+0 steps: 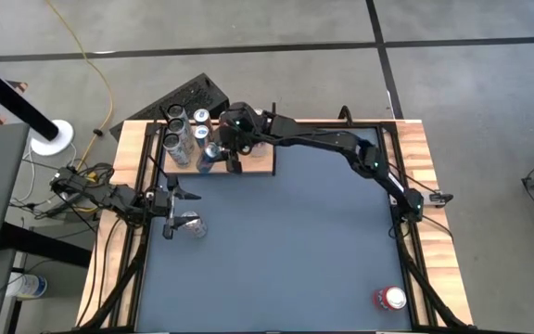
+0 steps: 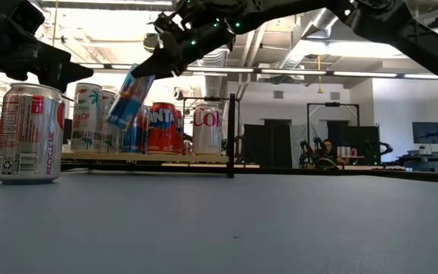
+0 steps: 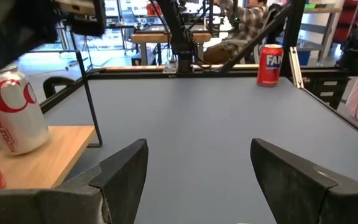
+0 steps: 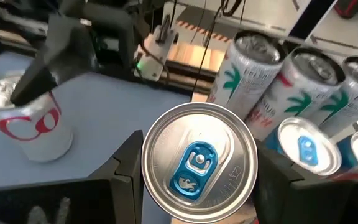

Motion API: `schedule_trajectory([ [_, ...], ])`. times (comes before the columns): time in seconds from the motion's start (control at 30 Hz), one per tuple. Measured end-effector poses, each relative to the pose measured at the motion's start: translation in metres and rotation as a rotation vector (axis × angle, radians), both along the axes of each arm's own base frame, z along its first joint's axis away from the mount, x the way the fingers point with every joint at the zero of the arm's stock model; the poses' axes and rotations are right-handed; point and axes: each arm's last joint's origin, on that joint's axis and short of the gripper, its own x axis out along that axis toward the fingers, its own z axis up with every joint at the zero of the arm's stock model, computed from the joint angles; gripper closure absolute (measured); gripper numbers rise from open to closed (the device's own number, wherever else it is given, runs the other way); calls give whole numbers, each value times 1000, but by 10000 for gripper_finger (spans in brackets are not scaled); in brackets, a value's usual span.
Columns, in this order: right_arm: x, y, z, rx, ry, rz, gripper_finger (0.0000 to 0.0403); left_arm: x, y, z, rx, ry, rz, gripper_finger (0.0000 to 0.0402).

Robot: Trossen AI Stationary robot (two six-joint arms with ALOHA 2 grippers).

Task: Place canned beverage on shelf
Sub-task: Put the blue soda can on the shelf aligned with the other blue soda can

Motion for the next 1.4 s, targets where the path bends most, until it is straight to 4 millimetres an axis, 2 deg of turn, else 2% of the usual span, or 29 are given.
schedule_trajectory([
  [0.17,-2,-4,-6,-14,40,-8,214,0,0,0,-4,4,3,132],
  [0.6,-1,-7,-2,-98,-9,39,213,0,0,0,4,5,9,132],
  [0.87,-11,-1,-17,-24,175,63,213,0,0,-1,-11,6,9,132],
  [1.2,-19,3,-23,14,288,69,213,0,0,-1,-3,7,9,132],
  [1.4,-25,24,-23,48,385,131,213,0,0,-1,-3,7,9,132],
])
